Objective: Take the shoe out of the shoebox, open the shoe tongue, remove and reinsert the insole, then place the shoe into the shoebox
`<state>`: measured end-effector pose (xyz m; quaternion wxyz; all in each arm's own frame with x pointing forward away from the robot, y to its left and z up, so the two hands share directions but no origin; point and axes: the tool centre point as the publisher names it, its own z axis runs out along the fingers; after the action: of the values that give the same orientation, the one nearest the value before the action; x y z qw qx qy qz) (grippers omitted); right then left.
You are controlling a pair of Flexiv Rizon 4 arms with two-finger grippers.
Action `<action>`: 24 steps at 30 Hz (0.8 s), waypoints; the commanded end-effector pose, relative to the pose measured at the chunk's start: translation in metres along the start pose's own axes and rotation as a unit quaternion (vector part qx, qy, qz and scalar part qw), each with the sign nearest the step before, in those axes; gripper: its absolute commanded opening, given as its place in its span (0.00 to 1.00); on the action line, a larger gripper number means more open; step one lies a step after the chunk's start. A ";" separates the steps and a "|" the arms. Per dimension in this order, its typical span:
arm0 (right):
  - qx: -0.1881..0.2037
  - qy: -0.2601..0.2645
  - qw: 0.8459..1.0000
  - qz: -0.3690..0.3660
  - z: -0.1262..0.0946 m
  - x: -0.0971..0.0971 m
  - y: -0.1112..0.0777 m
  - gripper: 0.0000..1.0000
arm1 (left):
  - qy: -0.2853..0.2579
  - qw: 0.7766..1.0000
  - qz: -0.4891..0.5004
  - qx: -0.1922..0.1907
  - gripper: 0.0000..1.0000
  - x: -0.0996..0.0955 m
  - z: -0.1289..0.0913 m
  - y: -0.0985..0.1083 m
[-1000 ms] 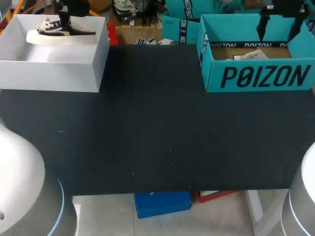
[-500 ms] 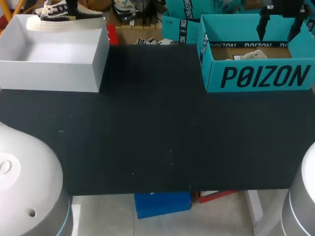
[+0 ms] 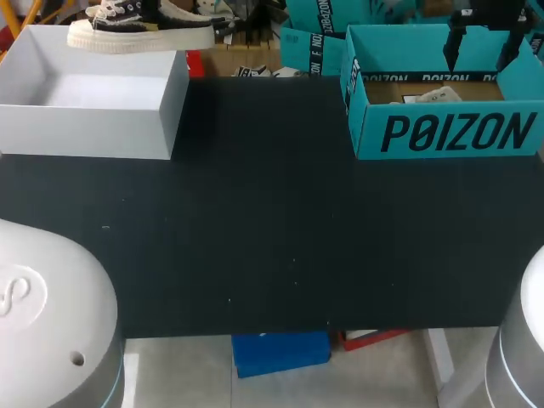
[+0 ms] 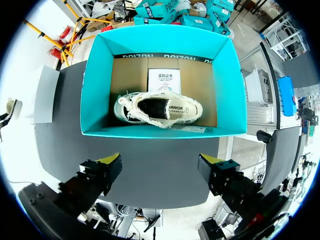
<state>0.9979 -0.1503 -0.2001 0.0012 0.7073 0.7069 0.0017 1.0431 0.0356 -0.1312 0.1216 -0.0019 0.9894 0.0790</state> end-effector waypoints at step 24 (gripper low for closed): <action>0.001 0.000 1.000 0.000 0.000 0.000 0.001 1.00 | -0.049 0.999 0.012 0.013 0.00 0.165 0.031 -0.158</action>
<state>0.9979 -0.1503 -0.2001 0.0012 0.7073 0.7069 0.0017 0.8946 -0.1103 -0.2181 0.1591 0.0152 0.9848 0.0675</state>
